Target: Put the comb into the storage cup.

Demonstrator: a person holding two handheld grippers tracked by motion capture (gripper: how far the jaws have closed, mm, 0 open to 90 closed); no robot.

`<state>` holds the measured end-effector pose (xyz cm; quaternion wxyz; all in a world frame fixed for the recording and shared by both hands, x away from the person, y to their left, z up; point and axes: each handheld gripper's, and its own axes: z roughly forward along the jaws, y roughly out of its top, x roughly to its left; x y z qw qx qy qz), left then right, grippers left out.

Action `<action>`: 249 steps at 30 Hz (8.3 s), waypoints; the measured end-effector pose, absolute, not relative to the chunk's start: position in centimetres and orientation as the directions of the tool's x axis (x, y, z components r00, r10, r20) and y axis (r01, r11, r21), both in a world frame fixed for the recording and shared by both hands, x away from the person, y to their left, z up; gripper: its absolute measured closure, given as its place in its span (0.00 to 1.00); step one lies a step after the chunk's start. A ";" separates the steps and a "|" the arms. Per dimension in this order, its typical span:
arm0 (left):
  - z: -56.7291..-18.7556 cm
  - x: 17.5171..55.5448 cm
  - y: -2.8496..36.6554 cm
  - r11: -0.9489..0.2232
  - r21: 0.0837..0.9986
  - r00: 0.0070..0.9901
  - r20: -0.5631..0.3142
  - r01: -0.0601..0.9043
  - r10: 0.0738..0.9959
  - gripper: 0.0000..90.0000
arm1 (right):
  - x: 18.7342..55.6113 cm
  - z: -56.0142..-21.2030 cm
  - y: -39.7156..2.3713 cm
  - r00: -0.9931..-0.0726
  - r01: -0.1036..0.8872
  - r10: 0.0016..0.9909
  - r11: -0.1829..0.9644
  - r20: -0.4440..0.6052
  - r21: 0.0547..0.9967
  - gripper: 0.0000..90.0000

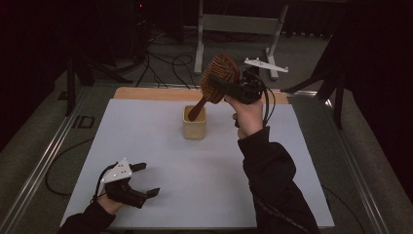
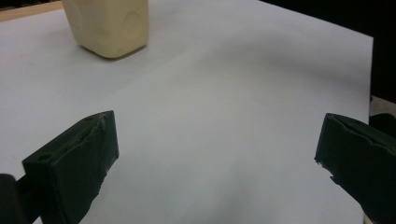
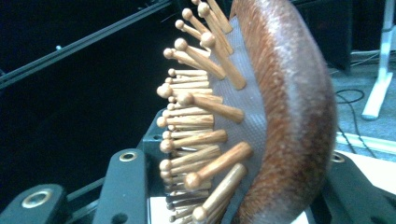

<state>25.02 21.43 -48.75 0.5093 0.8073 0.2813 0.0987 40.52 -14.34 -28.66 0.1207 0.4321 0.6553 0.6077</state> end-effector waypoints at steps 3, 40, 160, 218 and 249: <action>-48.8 25.0 21.4 -0.320 0.880 0.823 -0.126 0.350 0.553 0.00 | 41.2 -28.6 -14.3 -0.588 0.420 0.718 -0.121 0.371 0.900 0.57; -48.6 24.8 21.5 -0.304 0.902 0.848 -0.116 0.308 0.517 0.00 | 46.6 -34.6 -12.1 -0.514 0.477 0.781 -0.084 0.355 0.875 0.56; -48.6 24.7 21.6 -0.305 0.904 0.856 -0.114 0.300 0.504 0.00 | 46.1 -41.2 -13.6 -0.637 0.521 0.728 0.164 0.254 0.837 0.10; -48.5 24.6 21.7 -0.302 0.905 0.853 -0.111 0.298 0.511 0.00 | 37.5 -46.4 -20.5 -0.705 0.463 0.684 0.245 0.186 0.852 0.11; -48.6 24.5 21.6 -0.315 0.902 0.851 -0.098 0.294 0.515 0.00 | 29.3 -49.1 -25.0 -0.719 0.381 0.690 0.285 0.088 0.880 0.11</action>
